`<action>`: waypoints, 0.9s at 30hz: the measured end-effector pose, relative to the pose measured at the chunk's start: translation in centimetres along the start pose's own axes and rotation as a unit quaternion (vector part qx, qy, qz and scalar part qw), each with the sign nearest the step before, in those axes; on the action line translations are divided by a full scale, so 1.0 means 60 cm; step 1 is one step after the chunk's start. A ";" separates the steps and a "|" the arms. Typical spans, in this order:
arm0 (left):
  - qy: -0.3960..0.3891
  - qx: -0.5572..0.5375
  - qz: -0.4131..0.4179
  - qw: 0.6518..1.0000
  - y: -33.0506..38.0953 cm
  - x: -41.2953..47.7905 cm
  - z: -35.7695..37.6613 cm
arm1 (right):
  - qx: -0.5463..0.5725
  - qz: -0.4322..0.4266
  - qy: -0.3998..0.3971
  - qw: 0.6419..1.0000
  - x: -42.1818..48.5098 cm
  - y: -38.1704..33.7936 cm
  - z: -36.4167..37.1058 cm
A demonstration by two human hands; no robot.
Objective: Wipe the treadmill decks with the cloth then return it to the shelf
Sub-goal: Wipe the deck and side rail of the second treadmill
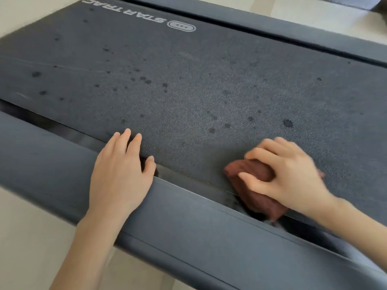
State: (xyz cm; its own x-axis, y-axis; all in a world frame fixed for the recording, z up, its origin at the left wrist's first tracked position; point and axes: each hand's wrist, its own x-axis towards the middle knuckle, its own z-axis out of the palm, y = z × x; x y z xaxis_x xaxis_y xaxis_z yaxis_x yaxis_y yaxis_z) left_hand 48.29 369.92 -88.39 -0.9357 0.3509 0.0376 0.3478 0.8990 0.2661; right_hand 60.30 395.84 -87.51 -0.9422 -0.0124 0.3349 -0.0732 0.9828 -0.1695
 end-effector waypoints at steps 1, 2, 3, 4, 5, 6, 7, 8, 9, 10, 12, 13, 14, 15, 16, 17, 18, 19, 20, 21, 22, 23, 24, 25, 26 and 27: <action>-0.002 0.004 0.003 1.000 0.001 -0.001 0.000 | -0.001 -0.003 -0.003 1.000 -0.021 0.033 -0.014; -0.004 0.007 0.005 1.000 0.002 -0.002 0.000 | 0.004 -0.011 -0.009 1.000 -0.038 0.067 -0.027; -0.005 0.010 0.007 1.000 0.003 -0.003 0.000 | 0.015 -0.023 -0.017 0.999 -0.051 0.100 -0.040; -0.006 0.013 0.006 1.000 0.004 -0.003 0.000 | 0.029 -0.039 -0.027 0.998 -0.058 0.130 -0.051; -0.006 0.016 0.006 1.000 0.005 -0.002 0.001 | 0.044 -0.057 -0.039 0.997 -0.059 0.154 -0.060; -0.007 0.020 0.005 1.000 0.006 -0.002 0.002 | 0.057 -0.077 -0.053 0.994 -0.055 0.171 -0.064; -0.007 0.023 0.003 1.000 0.007 -0.002 0.002 | 0.067 -0.095 -0.066 0.991 -0.047 0.183 -0.064; -0.008 0.025 0.002 1.000 0.008 -0.002 0.003 | 0.072 -0.110 -0.077 0.988 -0.033 0.189 -0.061; -0.009 0.026 0.000 1.000 0.009 -0.002 0.003 | 0.074 -0.120 -0.082 0.987 -0.015 0.190 -0.055; -0.009 0.027 -0.001 1.000 0.010 -0.002 0.003 | 0.073 -0.126 -0.080 0.986 0.006 0.188 -0.046; -0.005 0.025 -0.005 1.000 0.011 -0.003 0.003 | 0.067 -0.130 -0.071 0.987 0.058 0.176 -0.026; -0.002 0.023 -0.007 1.000 0.013 -0.003 0.004 | 0.065 -0.132 -0.069 0.987 0.086 0.166 -0.014; -0.001 0.021 -0.008 1.000 0.014 -0.003 0.004 | 0.066 -0.135 -0.069 0.986 0.116 0.153 -0.002; -0.001 0.020 -0.007 1.000 0.015 -0.002 0.004 | 0.068 -0.141 -0.070 0.985 0.145 0.138 0.012; -0.002 0.019 -0.006 1.000 0.016 0.000 0.004 | 0.072 -0.150 -0.069 0.984 0.175 0.121 0.027; -0.003 0.019 -0.005 1.000 0.017 0.001 0.003 | 0.076 -0.159 -0.067 0.982 0.204 0.102 0.043; -0.004 0.018 -0.006 1.000 0.018 0.002 0.003 | 0.079 -0.166 -0.064 0.981 0.231 0.082 0.060; -0.004 0.017 -0.007 1.000 0.018 0.003 0.002 | 0.082 -0.169 -0.062 0.980 0.257 0.062 0.077; -0.004 0.014 -0.009 1.000 0.019 0.004 0.002 | 0.081 -0.167 -0.060 0.981 0.281 0.043 0.093; -0.004 0.011 -0.009 1.000 0.018 0.004 0.002 | 0.076 -0.161 -0.061 0.982 0.303 0.025 0.106; -0.006 0.009 -0.009 1.000 0.018 0.003 0.001 | 0.067 -0.154 -0.064 0.984 0.320 0.010 0.116; -0.008 0.007 -0.008 1.000 0.016 0.002 0.001 | 0.057 -0.148 -0.067 0.985 0.331 0.000 0.122; -0.011 0.004 -0.003 1.000 0.013 0.002 0.000 | 0.045 -0.143 -0.067 0.986 0.334 -0.005 0.124; -0.013 0.001 0.006 1.000 0.007 0.001 -0.001 | 0.036 -0.138 -0.061 0.988 0.327 -0.006 0.121; -0.016 -0.003 0.019 1.000 0.000 -0.001 -0.004 | 0.036 -0.138 -0.052 0.988 0.310 -0.004 0.115; -0.019 -0.007 0.034 0.999 -0.008 -0.003 -0.008 | 0.045 -0.145 -0.043 0.988 0.285 0.000 0.105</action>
State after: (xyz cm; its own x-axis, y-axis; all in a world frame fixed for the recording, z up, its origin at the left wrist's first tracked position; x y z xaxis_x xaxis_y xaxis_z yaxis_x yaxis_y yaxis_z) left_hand 48.26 369.29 -88.08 -0.9069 0.4208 0.0192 0.4093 0.8694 0.2769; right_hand 42.15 394.46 -87.61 -0.9016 -0.3095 0.3023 -0.3685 0.9154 -0.1620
